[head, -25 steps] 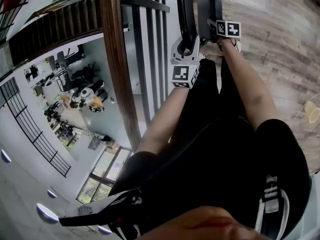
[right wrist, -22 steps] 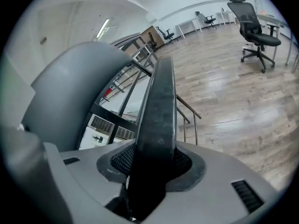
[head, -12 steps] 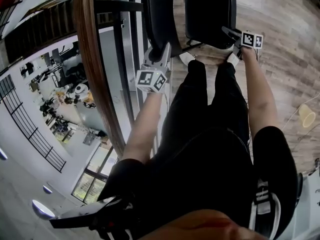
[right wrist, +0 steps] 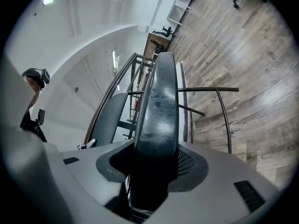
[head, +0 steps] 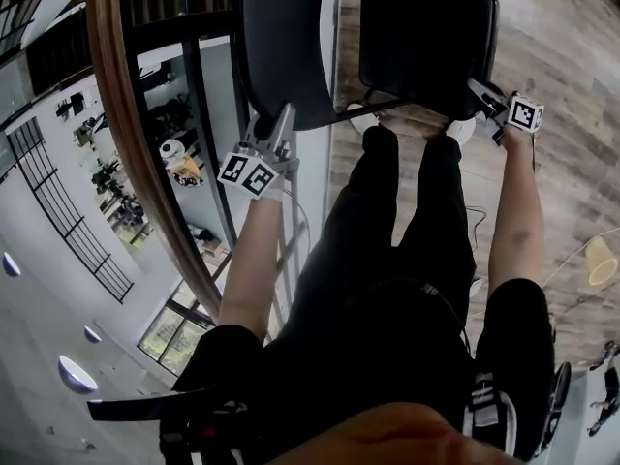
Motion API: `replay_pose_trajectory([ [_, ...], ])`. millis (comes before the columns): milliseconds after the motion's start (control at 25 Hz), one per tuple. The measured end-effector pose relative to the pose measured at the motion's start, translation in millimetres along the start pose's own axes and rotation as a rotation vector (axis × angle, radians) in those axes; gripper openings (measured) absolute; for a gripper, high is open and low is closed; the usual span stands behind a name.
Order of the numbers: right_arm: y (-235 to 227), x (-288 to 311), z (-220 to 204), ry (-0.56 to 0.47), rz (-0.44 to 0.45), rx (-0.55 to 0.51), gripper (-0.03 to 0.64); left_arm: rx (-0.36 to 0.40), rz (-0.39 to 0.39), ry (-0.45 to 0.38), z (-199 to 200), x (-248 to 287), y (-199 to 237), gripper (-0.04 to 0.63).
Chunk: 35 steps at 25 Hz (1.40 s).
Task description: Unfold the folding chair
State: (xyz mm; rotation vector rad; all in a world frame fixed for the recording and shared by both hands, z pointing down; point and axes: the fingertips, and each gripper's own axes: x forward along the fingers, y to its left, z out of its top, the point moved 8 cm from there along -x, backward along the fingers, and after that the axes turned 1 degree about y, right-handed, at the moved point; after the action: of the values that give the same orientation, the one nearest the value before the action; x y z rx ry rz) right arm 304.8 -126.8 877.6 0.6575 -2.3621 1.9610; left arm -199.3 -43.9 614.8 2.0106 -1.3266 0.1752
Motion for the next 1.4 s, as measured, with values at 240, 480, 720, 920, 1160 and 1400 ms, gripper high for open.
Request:
replay_pose_trajectory([
  [240, -75, -47, -5, 0.004, 0.02, 0.039, 0.195, -0.035, 0.004, 0.014, -34, 28, -24, 0.106],
  [480, -109, -68, -8, -0.035, 0.009, 0.076, 0.21, -0.074, 0.017, 0.036, -44, 37, -22, 0.106],
  [720, -146, -83, -16, -0.046, -0.002, 0.092, 0.232, -0.049, -0.032, 0.069, -57, 54, -37, 0.105],
  [920, -165, -91, -19, -0.051, -0.035, 0.111, 0.238, -0.031, -0.076, 0.094, -62, 66, -65, 0.094],
  [1160, -177, -97, -20, -0.059, -0.068, 0.121, 0.25, -0.026, -0.099, 0.102, -63, 72, -89, 0.095],
  [1400, -185, -99, -21, -0.06, -0.063, 0.11, 0.267, -0.038, -0.081, 0.102, -66, 76, -94, 0.098],
])
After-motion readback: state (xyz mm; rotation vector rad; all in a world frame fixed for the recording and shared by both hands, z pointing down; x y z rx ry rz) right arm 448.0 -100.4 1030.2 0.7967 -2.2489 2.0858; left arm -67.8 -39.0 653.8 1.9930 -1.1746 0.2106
